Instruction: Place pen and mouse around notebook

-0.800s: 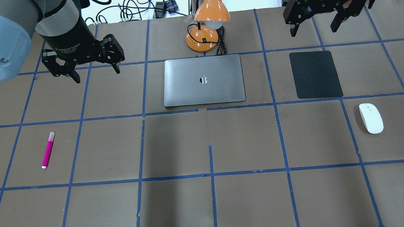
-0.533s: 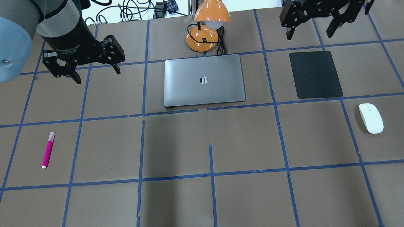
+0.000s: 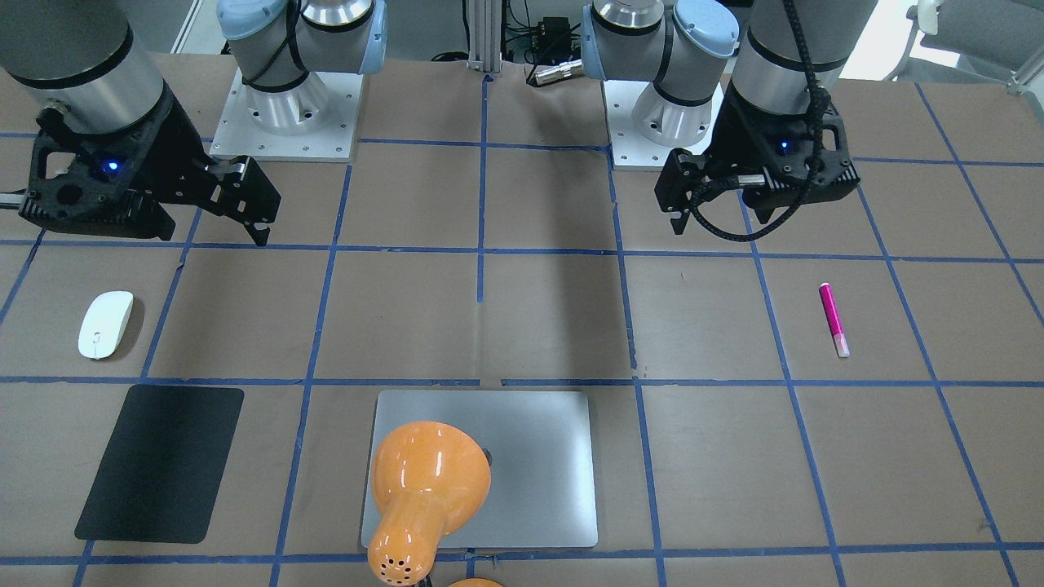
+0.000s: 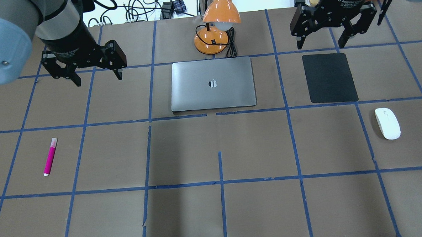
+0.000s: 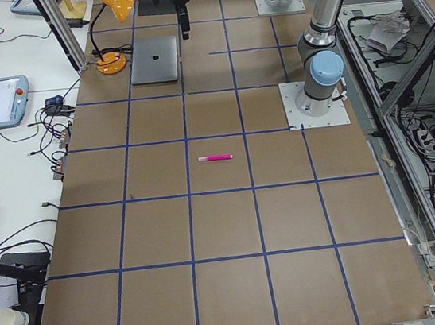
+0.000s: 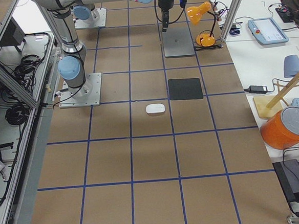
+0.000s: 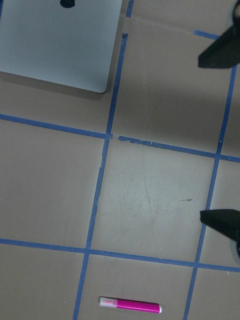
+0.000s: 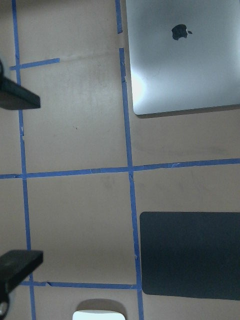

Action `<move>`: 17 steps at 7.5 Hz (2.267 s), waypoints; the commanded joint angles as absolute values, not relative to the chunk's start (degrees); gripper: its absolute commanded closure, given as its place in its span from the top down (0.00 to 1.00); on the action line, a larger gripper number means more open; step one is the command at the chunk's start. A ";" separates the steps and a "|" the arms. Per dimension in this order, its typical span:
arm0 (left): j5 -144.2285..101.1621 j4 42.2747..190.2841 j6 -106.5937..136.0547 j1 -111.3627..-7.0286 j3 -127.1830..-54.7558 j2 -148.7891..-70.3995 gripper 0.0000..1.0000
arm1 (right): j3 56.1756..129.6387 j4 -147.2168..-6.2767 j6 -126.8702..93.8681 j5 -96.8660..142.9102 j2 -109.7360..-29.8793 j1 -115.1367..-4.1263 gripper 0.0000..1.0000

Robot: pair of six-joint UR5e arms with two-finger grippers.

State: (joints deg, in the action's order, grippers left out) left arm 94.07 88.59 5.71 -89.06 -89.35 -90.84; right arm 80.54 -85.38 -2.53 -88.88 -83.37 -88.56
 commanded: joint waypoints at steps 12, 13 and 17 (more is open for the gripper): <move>94.22 48.52 -48.60 -53.62 -114.34 -111.35 0.98 | 114.68 -126.62 37.17 -92.11 -74.19 -56.44 1.00; 94.04 48.52 -48.17 -53.09 -114.69 -111.79 0.92 | 114.78 -126.74 38.74 -92.11 -73.31 -56.08 1.00; 94.13 48.78 -48.16 -53.00 -114.70 -110.75 0.00 | 114.61 -127.00 39.46 -97.19 -70.33 -55.55 1.00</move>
State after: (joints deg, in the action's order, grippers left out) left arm 94.12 48.69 -48.15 -53.03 -114.68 -111.18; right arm 114.79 -126.89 39.39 -95.28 -72.10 -55.59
